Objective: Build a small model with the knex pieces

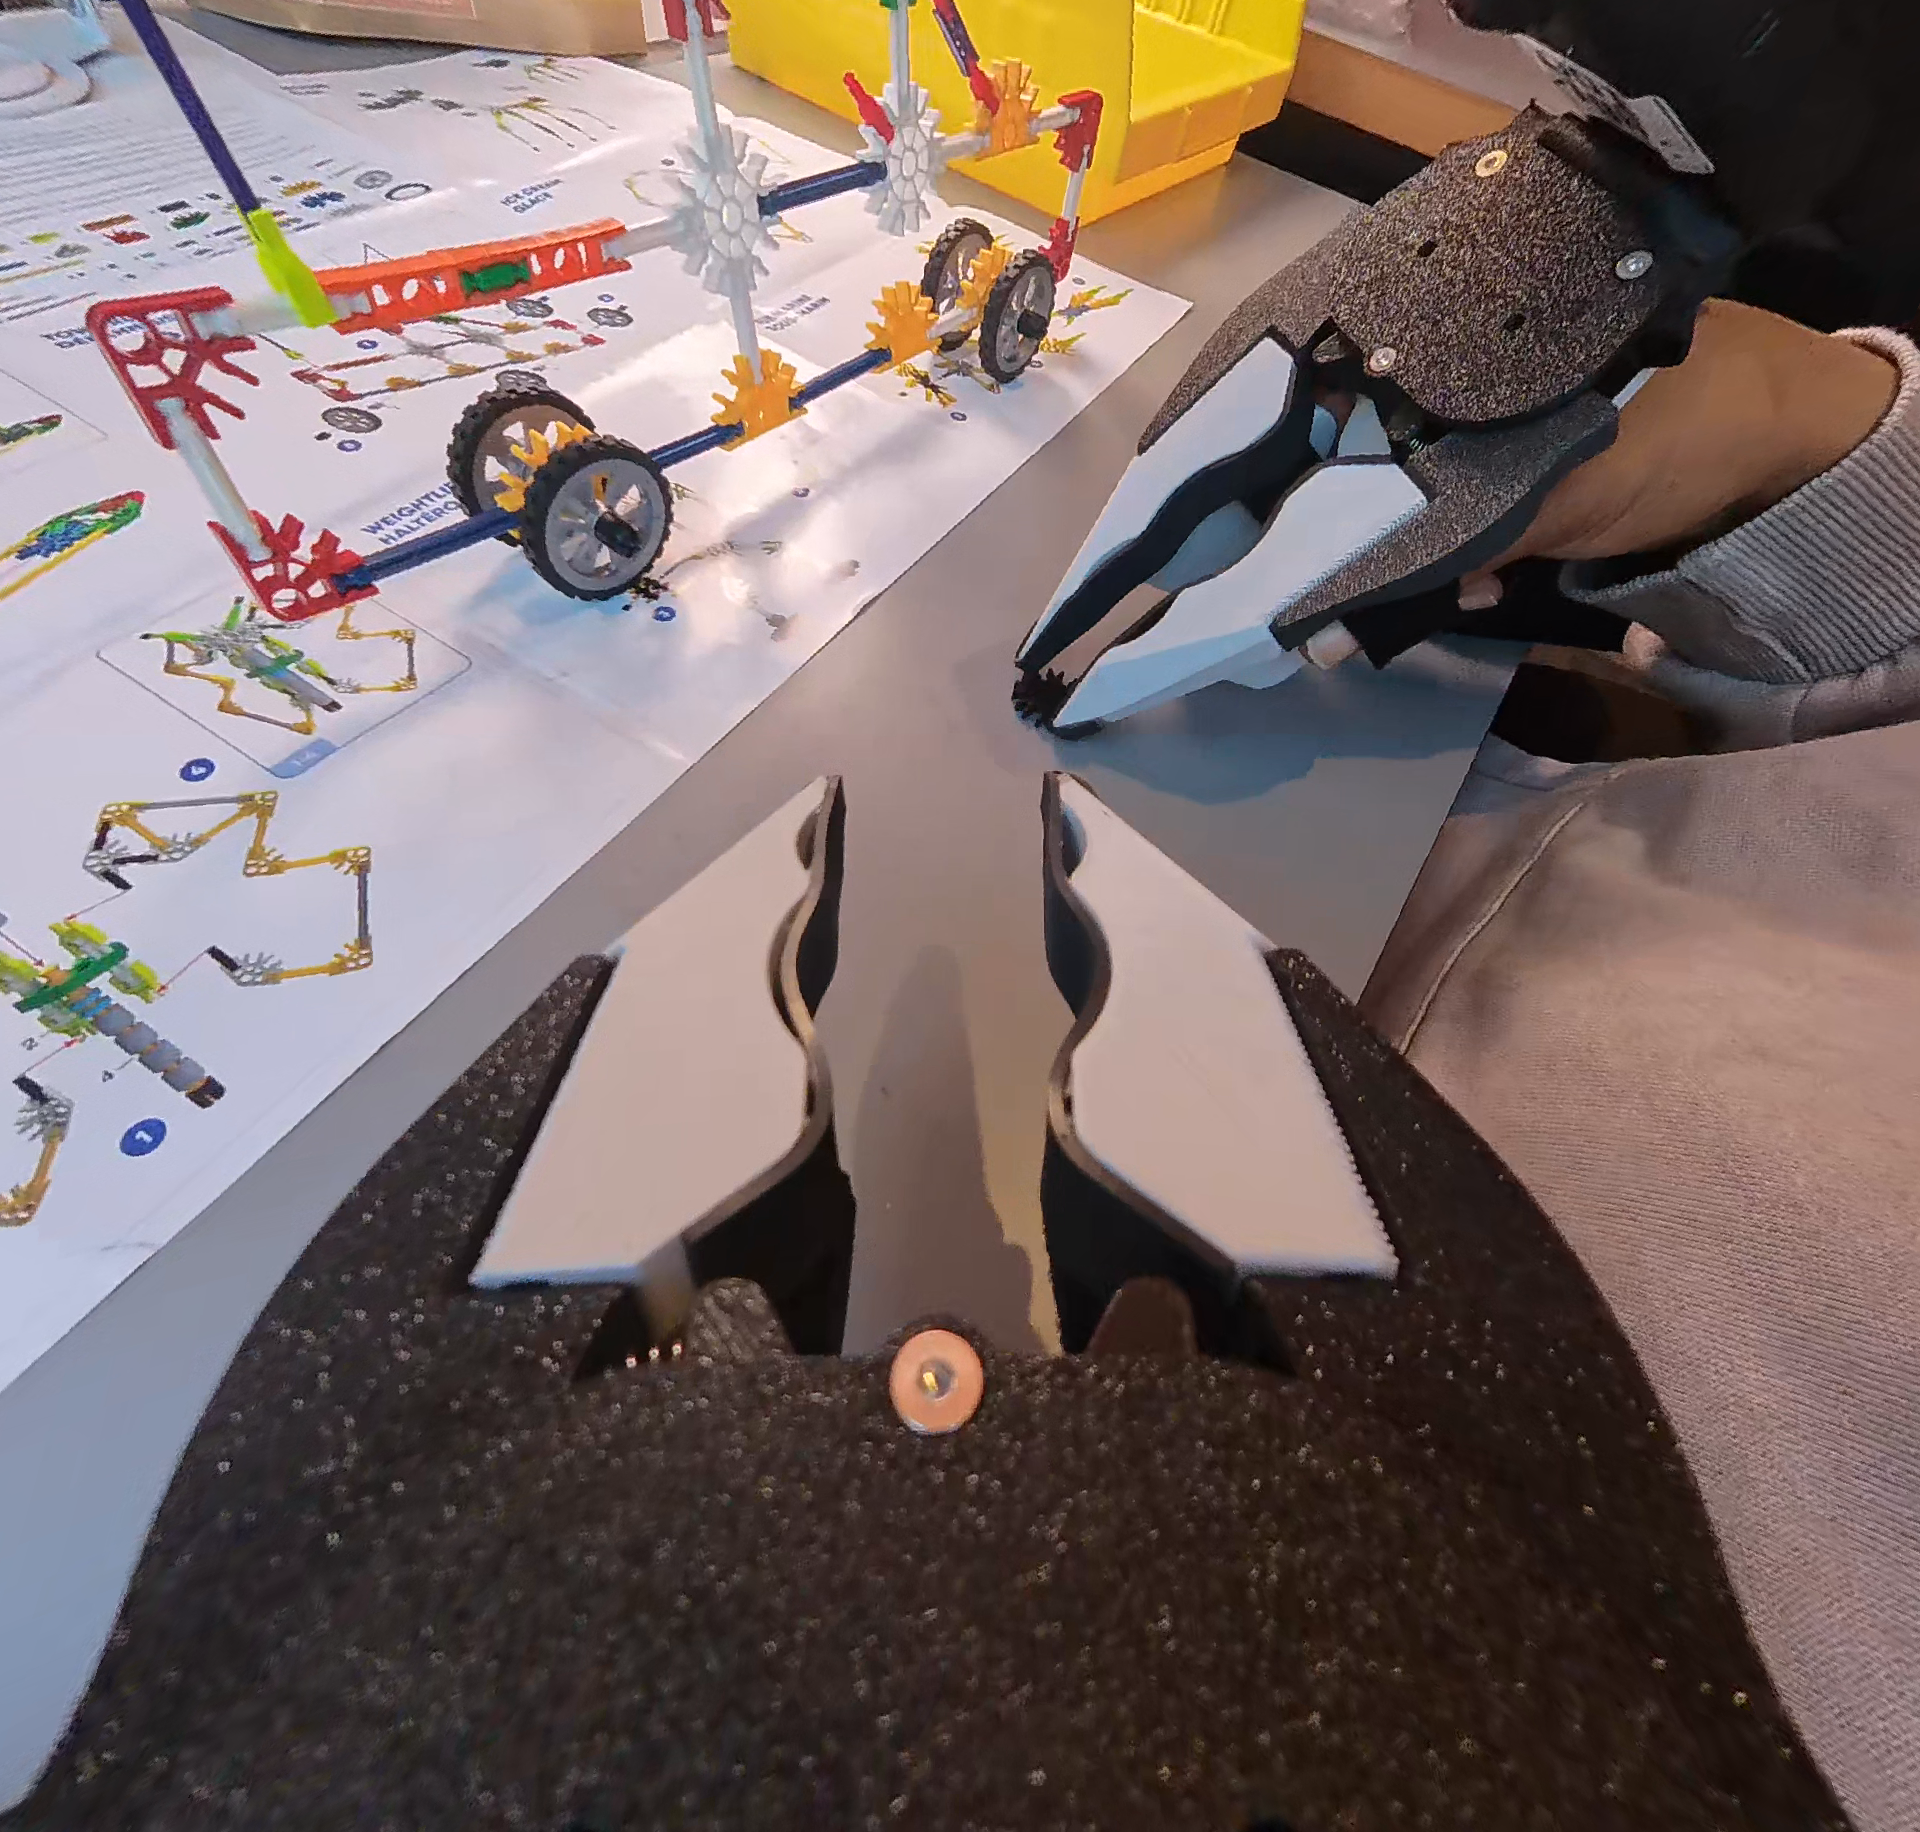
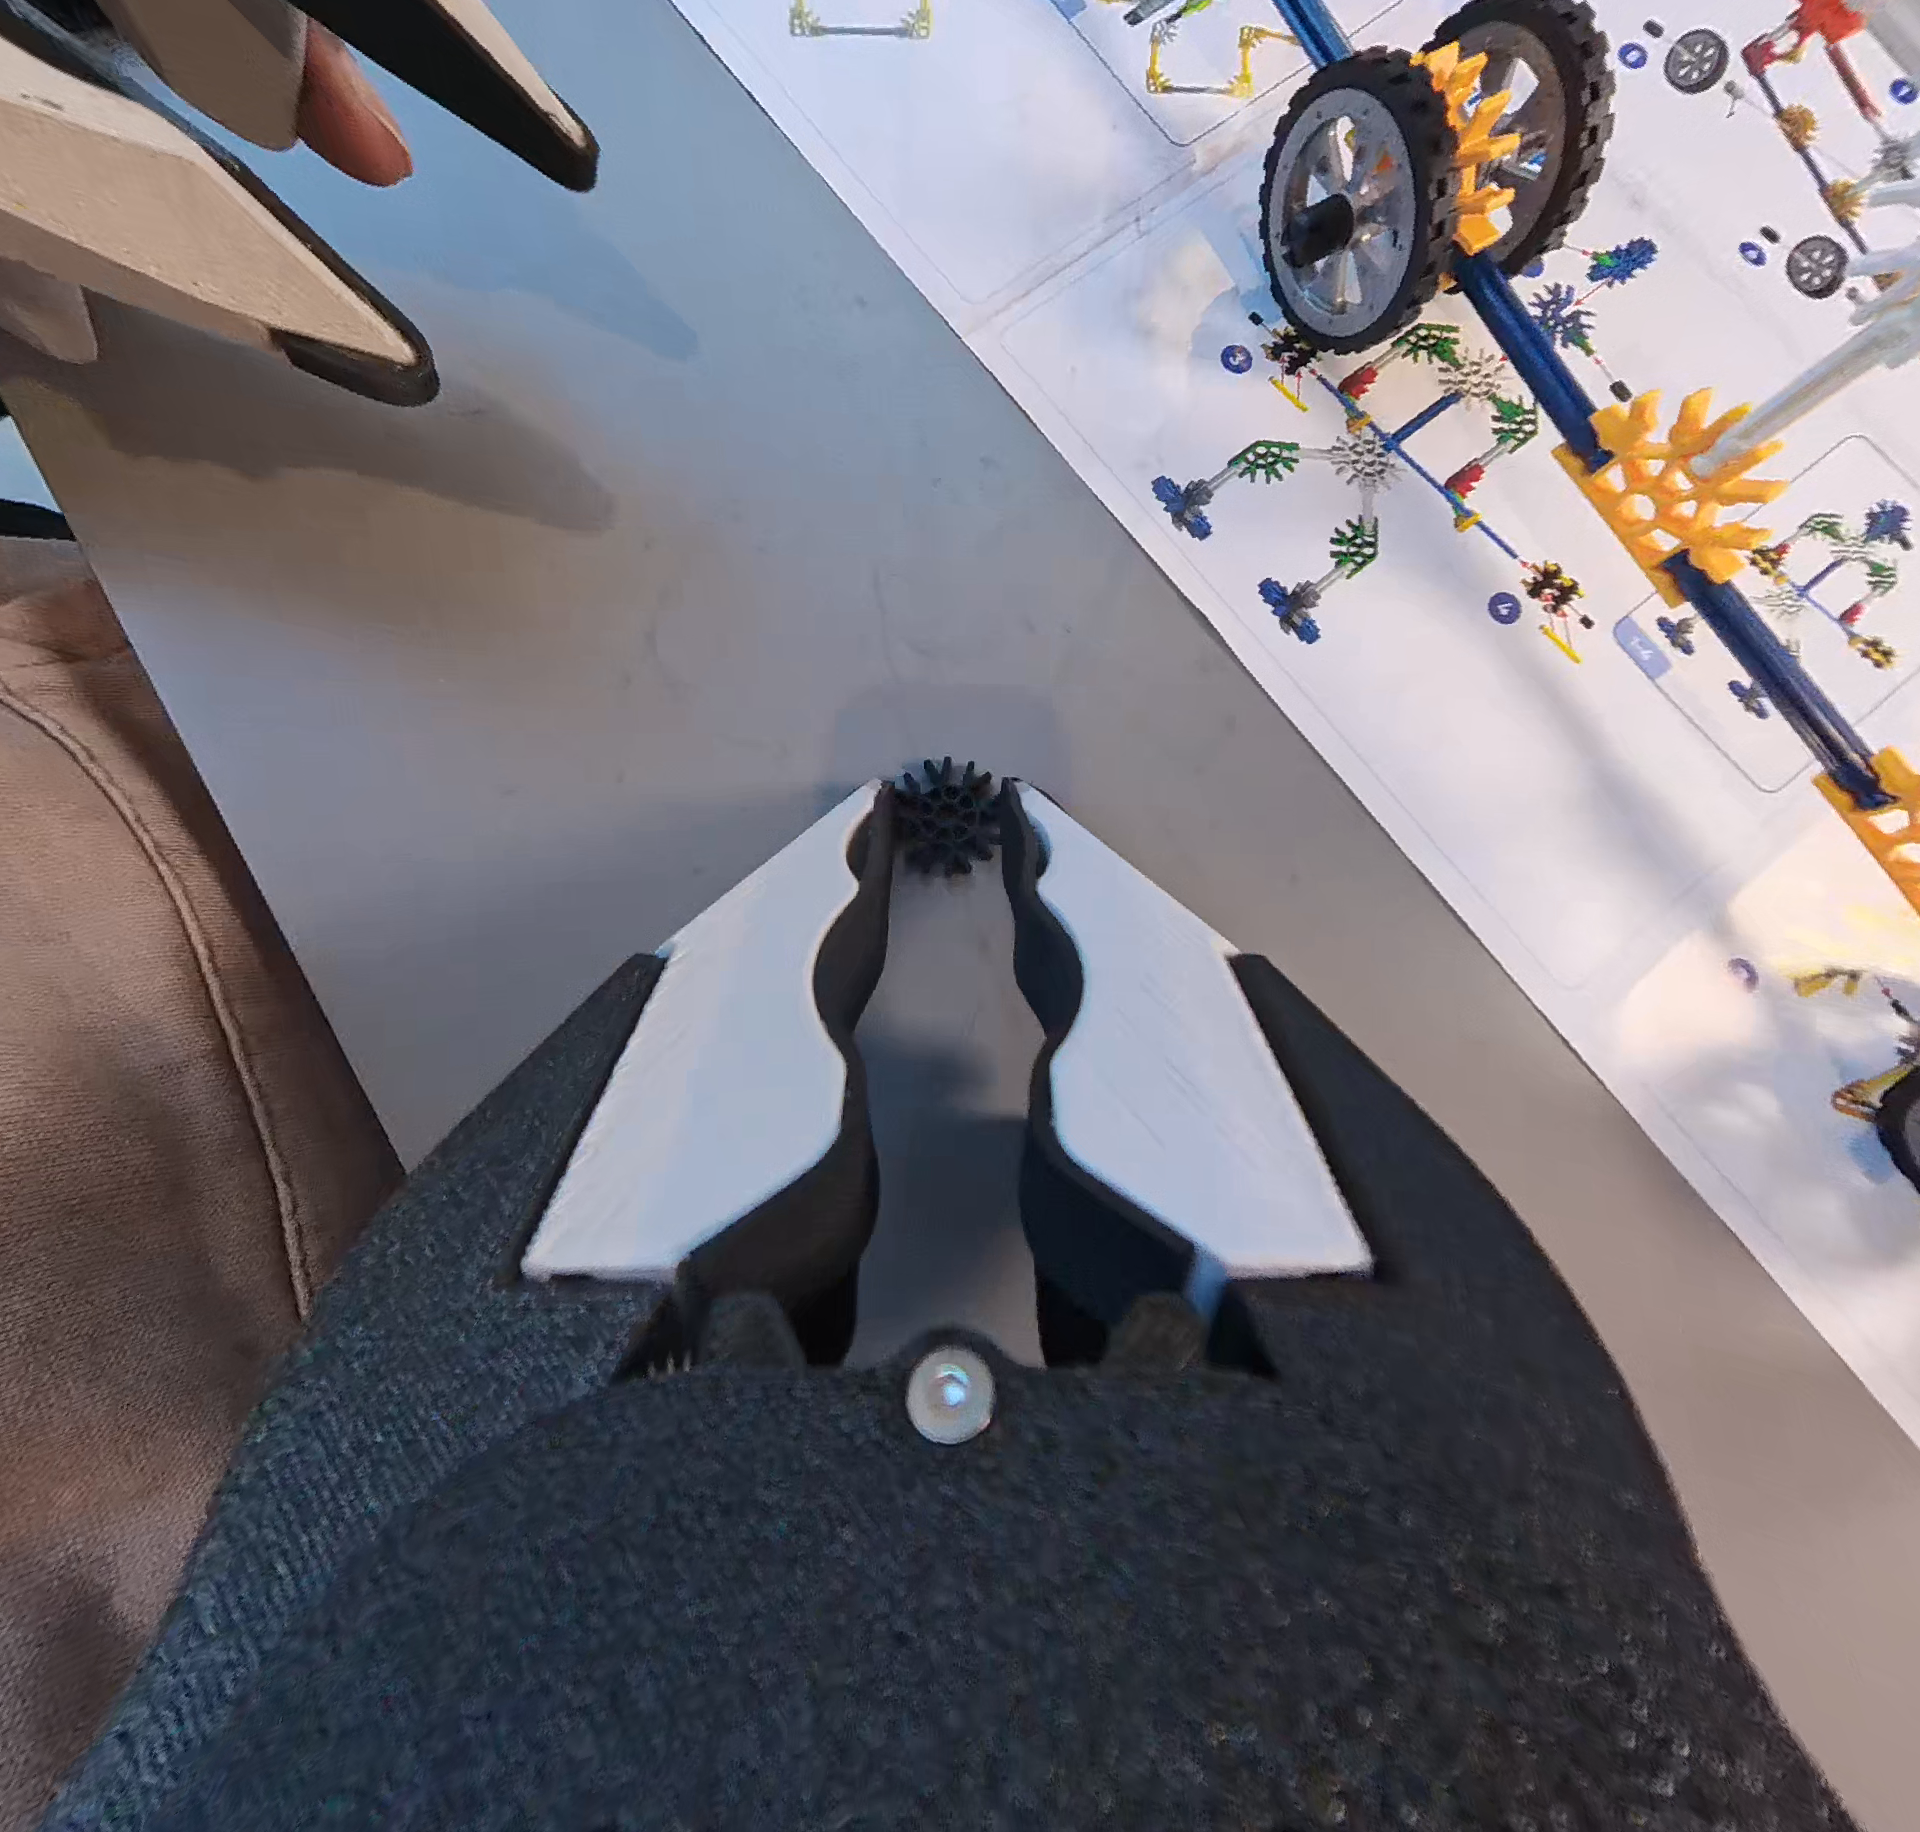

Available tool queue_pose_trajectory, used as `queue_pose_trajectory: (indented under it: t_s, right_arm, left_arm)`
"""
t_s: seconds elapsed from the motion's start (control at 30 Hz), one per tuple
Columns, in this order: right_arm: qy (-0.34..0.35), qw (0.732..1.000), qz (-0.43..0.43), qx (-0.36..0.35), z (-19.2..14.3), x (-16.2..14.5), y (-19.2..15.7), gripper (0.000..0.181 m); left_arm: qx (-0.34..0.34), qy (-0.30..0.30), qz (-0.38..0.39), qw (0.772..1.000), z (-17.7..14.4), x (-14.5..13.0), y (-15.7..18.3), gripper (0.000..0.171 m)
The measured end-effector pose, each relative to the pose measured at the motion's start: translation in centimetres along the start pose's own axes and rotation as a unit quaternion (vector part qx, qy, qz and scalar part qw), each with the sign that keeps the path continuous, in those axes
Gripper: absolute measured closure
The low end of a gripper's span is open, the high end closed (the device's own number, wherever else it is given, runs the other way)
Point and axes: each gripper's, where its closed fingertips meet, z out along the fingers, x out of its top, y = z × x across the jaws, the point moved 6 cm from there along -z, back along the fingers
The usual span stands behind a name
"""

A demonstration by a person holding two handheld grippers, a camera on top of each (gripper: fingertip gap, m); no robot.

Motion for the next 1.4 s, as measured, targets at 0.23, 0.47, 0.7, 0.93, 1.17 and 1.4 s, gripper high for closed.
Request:
queue_pose_trajectory:
  t_s: [0.23, 0.47, 0.7, 0.93, 1.17, 1.4]
  right_arm:
    - [0.075, 0.993, -0.011, -0.094, -3.3, 0.8, 2.5, 0.164]
    - [0.101, 0.965, -0.06, -0.233, -7.5, 3.7, 7.8, 0.163]
    - [0.131, 0.952, -0.16, -0.227, -6.1, 5.3, 5.9, 0.167]
    - [0.192, 0.946, -0.189, -0.18, -6.0, 5.6, 3.0, 0.169]
    - [0.219, 0.963, -0.103, -0.116, -6.3, 3.5, 3.8, 0.165]
    - [0.318, 0.948, 0.031, -0.001, -7.4, 4.2, 3.8, 0.164]
  left_arm:
    - [-0.005, -0.009, 0.023, 1.0, 0.7, 0.3, 0.6, 0.135]
    - [0.043, -0.054, 0.097, 0.993, 4.2, 2.1, -2.0, 0.132]
    - [-0.166, 0.047, -0.1, 0.98, 7.9, 6.0, -1.7, 0.14]
    - [-0.295, 0.097, -0.343, 0.886, 10.2, 7.0, -3.6, 0.141]
    - [-0.237, 0.054, -0.278, 0.93, 9.5, 5.6, -3.9, 0.141]
    - [-0.331, 0.053, -0.251, 0.908, 9.5, 5.6, -0.7, 0.134]
